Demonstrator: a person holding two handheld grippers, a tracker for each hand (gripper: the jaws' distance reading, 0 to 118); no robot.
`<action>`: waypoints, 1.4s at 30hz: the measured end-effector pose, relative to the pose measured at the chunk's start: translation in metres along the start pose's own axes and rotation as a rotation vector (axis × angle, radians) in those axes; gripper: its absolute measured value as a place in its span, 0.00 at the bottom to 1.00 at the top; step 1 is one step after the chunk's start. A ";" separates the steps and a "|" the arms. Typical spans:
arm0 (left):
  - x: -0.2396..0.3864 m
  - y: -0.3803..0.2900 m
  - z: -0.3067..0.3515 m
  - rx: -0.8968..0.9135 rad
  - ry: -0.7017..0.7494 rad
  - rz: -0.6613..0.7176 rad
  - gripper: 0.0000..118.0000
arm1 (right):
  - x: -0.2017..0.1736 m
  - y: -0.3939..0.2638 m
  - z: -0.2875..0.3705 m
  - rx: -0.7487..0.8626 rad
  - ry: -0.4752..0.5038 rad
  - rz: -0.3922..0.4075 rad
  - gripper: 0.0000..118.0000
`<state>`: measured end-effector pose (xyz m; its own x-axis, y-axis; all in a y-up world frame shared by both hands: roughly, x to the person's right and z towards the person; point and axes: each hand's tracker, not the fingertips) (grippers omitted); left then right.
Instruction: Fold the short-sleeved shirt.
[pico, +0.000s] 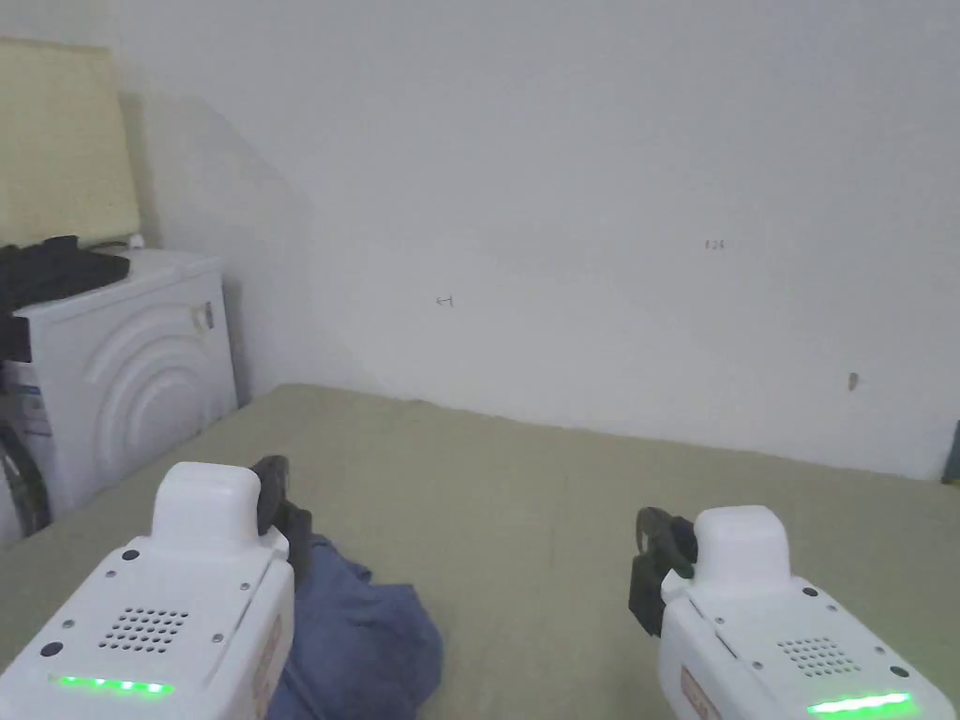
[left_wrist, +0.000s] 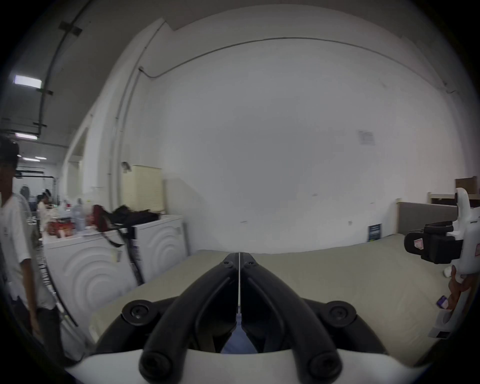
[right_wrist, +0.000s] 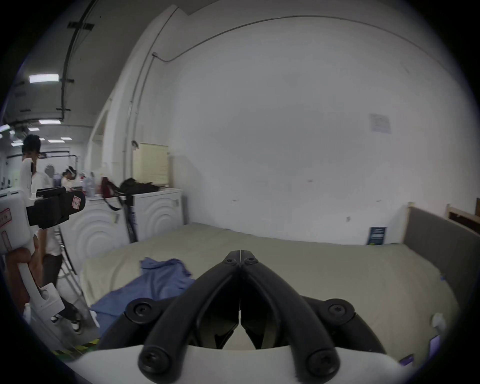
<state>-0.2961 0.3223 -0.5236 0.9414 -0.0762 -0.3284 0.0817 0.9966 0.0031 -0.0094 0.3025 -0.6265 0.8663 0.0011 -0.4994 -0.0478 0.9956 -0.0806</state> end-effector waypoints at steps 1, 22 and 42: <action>-0.009 -0.003 0.001 -0.010 0.017 0.007 0.00 | -0.008 -0.002 -0.004 -0.002 0.009 -0.003 0.00; -0.048 -0.234 -0.265 -1.079 -0.150 0.194 0.00 | -0.009 -0.112 -0.151 -0.275 0.082 0.042 0.00; -0.056 -0.285 -0.297 -1.073 0.031 0.256 0.23 | 0.002 -0.137 -0.143 -0.320 0.067 -0.004 0.00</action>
<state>-0.4692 0.0512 -0.7869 0.8799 0.1221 -0.4591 -0.4554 0.4924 -0.7418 -0.0719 0.1532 -0.7395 0.8328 -0.0197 -0.5532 -0.2074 0.9154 -0.3449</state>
